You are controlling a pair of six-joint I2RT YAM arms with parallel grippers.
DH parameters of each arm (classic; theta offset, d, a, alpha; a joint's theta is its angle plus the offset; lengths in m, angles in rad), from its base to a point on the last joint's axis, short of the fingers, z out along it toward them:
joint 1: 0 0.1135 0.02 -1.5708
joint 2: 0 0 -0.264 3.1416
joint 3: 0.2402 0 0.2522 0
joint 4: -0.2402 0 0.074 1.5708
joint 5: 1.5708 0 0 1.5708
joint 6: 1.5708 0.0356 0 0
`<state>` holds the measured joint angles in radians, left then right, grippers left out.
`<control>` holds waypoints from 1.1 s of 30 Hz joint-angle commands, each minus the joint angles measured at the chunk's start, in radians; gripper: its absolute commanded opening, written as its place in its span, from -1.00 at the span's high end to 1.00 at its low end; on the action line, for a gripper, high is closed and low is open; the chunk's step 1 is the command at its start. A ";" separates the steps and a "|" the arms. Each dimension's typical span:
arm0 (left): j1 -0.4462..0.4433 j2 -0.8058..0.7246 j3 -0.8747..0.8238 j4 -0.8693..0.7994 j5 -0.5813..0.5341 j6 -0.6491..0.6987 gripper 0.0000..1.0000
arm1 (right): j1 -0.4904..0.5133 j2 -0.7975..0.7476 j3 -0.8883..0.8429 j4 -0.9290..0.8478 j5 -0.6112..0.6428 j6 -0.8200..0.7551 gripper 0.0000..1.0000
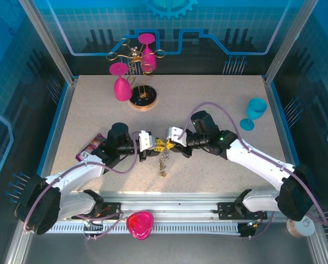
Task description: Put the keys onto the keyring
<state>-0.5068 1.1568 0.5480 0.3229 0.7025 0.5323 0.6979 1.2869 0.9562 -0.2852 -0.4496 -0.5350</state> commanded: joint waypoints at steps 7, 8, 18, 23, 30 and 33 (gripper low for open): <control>-0.007 -0.008 0.078 -0.144 -0.006 0.099 0.89 | 0.081 0.092 0.202 -0.271 0.101 -0.132 1.00; -0.008 -0.008 0.079 -0.142 -0.006 0.099 0.99 | 0.081 0.092 0.200 -0.261 0.090 -0.127 1.00; -0.009 -0.042 0.040 -0.110 0.000 0.131 1.00 | -0.011 0.024 0.080 -0.203 0.103 -0.004 1.00; -0.008 -0.052 0.026 -0.091 0.020 0.143 1.00 | -0.029 0.032 0.038 -0.194 0.092 0.044 1.00; -0.009 -0.057 0.022 -0.069 0.002 0.107 1.00 | -0.037 -0.026 -0.013 -0.083 0.030 0.094 0.55; -0.009 -0.056 0.017 -0.041 -0.003 0.076 1.00 | -0.041 -0.088 -0.103 0.043 0.010 0.128 0.32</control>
<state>-0.5125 1.1244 0.5728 0.2150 0.6846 0.6277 0.6708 1.2606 0.9176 -0.3664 -0.3927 -0.4591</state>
